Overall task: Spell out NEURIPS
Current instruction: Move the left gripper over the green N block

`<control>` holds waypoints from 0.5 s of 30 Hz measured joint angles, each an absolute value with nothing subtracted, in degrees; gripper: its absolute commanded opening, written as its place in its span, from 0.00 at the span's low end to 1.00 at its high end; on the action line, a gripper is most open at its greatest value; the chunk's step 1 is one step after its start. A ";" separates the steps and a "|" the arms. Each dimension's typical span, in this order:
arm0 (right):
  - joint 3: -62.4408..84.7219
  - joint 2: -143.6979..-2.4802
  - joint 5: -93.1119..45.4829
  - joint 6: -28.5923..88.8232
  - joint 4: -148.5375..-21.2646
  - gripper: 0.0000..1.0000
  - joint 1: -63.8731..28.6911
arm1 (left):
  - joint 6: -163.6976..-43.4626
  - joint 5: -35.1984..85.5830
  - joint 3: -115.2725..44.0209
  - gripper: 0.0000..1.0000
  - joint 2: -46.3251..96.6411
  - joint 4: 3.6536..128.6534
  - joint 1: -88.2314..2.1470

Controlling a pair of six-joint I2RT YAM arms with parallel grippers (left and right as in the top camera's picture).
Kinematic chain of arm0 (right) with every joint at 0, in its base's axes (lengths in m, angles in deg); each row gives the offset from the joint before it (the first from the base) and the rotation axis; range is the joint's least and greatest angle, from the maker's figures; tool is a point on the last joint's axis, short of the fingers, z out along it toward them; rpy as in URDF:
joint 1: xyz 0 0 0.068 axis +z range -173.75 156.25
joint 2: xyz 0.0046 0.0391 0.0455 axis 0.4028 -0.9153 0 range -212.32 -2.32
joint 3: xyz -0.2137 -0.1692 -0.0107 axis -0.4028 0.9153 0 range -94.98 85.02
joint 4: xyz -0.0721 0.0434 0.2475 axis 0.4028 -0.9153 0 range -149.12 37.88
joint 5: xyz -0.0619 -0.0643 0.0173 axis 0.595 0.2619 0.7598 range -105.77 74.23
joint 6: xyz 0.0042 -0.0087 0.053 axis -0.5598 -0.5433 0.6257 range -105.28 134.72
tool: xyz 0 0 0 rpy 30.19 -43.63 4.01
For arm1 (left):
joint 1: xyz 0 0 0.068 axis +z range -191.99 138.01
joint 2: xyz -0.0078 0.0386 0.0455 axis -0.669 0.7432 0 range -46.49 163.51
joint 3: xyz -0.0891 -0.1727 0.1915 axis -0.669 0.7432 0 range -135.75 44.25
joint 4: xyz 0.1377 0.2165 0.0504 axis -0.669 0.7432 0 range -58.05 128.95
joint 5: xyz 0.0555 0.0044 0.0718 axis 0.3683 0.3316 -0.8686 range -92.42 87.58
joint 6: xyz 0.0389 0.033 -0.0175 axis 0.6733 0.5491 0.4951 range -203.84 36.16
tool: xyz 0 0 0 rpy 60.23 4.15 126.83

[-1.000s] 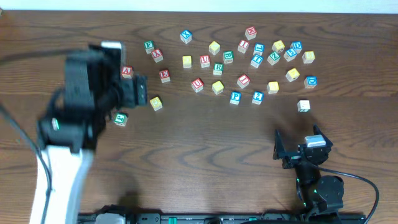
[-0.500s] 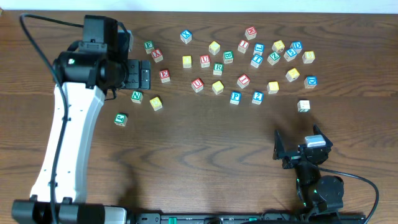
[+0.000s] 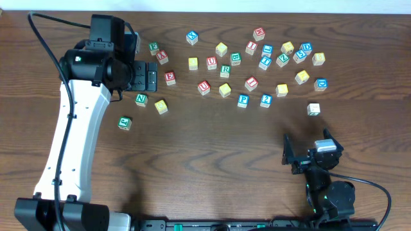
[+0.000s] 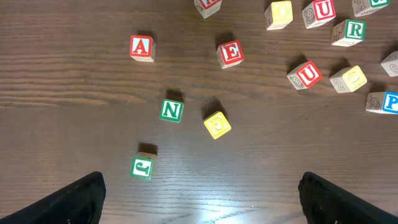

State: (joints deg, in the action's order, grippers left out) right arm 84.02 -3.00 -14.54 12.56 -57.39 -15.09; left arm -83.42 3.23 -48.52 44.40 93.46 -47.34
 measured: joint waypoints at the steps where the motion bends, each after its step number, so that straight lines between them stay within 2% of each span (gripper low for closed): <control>1: 84.02 -3.00 -14.54 12.56 -57.39 0.99 -15.09 | -83.74 2.77 -48.52 0.98 44.40 93.42 -47.34; 15: 84.02 -3.00 -14.54 12.56 -57.37 0.99 -15.09 | -85.54 -1.08 -48.54 0.98 55.59 93.31 -47.34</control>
